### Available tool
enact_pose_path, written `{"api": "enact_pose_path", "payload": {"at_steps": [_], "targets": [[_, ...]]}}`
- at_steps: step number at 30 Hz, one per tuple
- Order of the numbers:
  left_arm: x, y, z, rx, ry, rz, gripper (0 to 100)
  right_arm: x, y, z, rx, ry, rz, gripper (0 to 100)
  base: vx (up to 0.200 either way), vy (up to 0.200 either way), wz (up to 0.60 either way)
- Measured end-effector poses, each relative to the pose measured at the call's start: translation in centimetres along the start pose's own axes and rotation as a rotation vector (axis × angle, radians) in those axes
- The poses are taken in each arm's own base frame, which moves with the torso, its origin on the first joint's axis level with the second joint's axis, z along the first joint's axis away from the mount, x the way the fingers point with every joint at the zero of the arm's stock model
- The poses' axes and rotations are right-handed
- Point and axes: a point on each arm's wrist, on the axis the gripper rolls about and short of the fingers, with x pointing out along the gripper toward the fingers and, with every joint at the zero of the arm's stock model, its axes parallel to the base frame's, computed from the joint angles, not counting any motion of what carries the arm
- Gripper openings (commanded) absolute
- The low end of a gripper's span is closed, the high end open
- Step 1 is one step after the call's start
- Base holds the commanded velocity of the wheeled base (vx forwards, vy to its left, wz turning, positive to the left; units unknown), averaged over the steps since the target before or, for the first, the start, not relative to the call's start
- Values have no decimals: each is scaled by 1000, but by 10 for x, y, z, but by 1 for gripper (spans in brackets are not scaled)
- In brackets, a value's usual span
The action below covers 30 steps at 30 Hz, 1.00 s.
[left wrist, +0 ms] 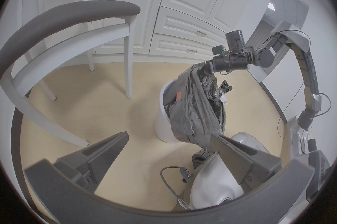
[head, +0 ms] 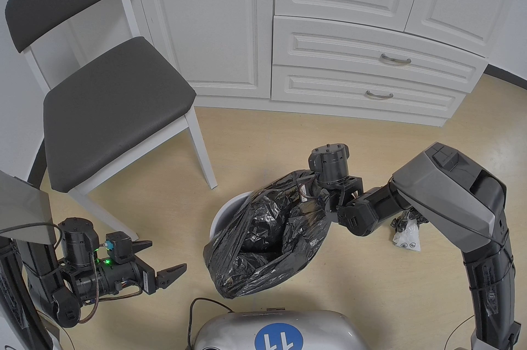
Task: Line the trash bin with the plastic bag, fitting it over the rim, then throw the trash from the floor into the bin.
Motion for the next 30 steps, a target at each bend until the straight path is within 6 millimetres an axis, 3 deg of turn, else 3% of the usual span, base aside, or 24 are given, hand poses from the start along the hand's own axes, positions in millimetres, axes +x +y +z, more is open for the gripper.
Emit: {"api": "enact_pose_path", "payload": {"at_steps": [6, 7, 12, 17, 25, 30], "targets": [[-4, -3, 4, 12, -20, -6, 100, 2, 1, -7, -11, 17, 0, 0, 0, 0, 0], [-5, -4, 5, 12, -22, -5, 100, 1, 0, -8, -15, 21, 0, 100, 0, 0, 0], [-7, -3, 6, 12, -32, 3, 100, -9, -1, -8, -29, 37, 10, 100, 0, 0, 0], [-8, -2, 7, 12, -39, 8, 100, -31, -8, -4, -73, 64, 25, 100, 0, 0, 0], [-9, -1, 8, 12, -44, 11, 100, -87, -23, -1, -190, 107, 67, 100, 0, 0, 0], [-10, -1, 9, 12, -46, 13, 100, -126, -11, -6, -278, 114, 141, 100, 0, 0, 0]]}}
